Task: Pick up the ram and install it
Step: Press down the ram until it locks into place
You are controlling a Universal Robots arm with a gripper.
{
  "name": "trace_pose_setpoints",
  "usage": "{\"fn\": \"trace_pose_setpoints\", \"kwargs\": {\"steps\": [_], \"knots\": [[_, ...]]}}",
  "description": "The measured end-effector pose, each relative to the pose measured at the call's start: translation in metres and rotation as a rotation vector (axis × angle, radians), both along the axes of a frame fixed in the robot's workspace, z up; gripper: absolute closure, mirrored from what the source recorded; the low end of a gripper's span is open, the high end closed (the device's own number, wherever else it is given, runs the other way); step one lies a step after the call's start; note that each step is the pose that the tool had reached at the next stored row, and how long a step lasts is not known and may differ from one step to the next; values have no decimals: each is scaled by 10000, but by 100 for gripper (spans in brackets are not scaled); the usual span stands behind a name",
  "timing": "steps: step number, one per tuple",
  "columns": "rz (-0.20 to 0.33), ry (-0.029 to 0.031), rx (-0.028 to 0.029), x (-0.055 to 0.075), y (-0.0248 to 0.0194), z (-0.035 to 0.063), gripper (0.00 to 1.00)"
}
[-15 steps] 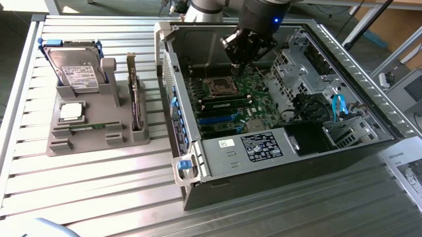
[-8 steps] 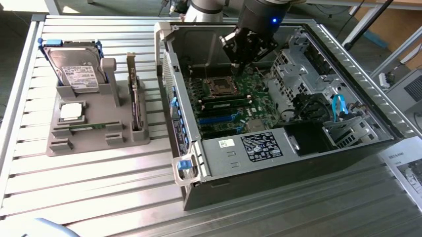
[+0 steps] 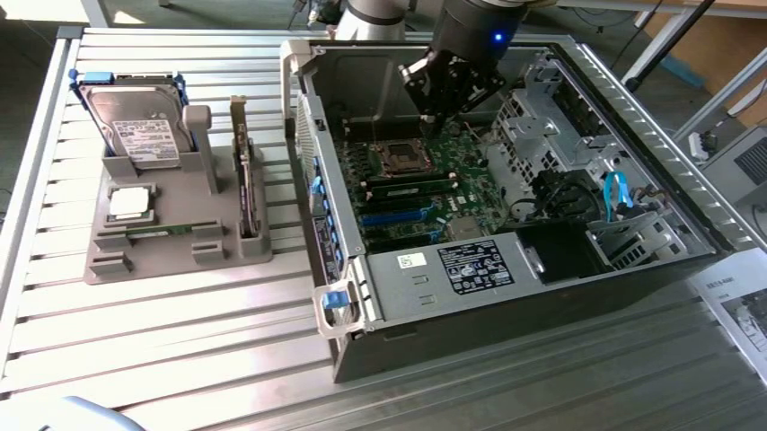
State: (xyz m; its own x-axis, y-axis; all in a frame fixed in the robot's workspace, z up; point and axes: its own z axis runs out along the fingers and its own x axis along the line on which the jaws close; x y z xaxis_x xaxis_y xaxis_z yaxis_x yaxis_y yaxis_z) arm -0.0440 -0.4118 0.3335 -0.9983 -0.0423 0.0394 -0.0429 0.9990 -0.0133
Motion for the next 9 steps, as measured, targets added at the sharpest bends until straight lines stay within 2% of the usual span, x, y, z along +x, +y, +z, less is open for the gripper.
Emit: {"fn": "trace_pose_setpoints", "kwargs": {"steps": [3,9], "knots": [[-203,0,0,0,0,0,90],[-223,0,0,0,0,0,90]]}}
